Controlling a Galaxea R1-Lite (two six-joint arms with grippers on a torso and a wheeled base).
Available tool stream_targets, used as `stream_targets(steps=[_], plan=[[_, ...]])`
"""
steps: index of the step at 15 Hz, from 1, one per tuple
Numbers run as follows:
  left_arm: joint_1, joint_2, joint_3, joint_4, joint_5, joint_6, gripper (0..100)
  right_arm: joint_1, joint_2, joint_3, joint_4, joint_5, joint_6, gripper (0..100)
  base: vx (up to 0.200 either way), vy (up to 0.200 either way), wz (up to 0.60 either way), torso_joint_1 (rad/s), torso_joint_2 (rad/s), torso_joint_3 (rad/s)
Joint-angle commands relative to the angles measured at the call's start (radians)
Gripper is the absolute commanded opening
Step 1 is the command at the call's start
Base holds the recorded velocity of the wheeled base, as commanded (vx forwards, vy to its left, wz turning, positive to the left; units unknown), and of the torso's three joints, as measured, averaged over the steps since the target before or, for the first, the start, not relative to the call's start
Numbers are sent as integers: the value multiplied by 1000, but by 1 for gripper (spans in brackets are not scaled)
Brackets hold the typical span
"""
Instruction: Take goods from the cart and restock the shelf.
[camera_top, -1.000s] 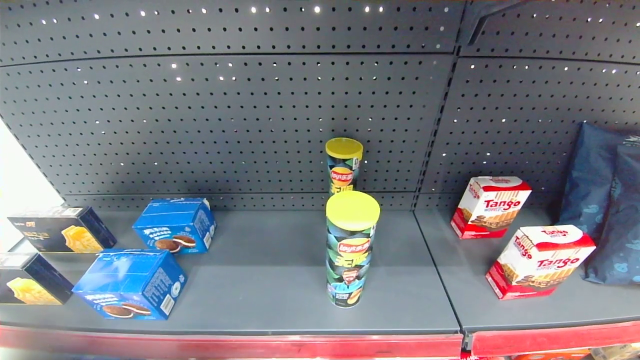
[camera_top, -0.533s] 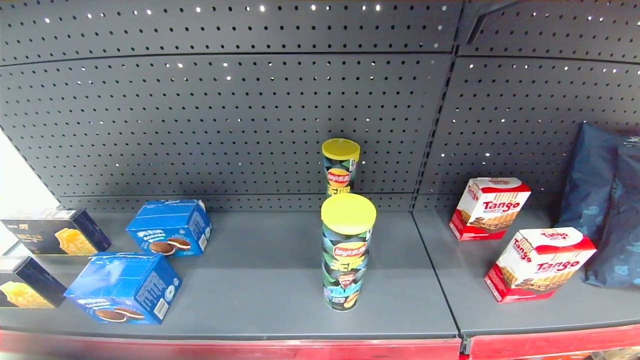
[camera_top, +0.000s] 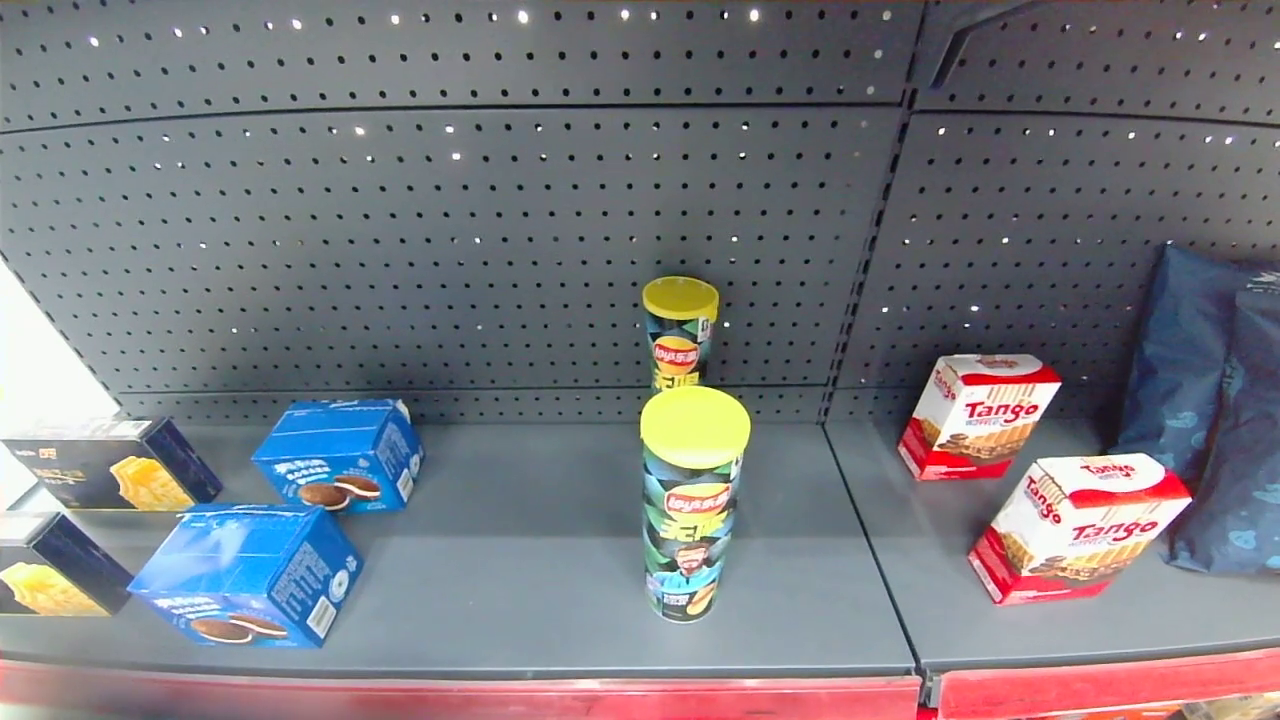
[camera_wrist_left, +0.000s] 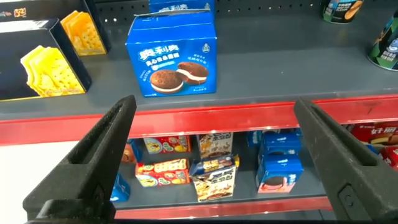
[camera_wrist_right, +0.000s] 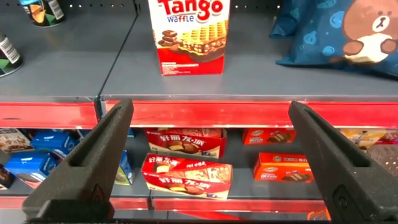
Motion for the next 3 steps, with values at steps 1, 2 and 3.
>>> stream_targets(steps=[1,2,3], plan=[[0,0,0,0,0,0,100,0,1,0,0,1,0,100,0,0,0,0,0,0],[0,0,0,0,-1,0,100,0,1,0,0,1,0,100,0,0,0,0,0,0],[0,0,0,0,0,0,100,0,1,0,0,1,0,100,0,0,0,0,0,0]])
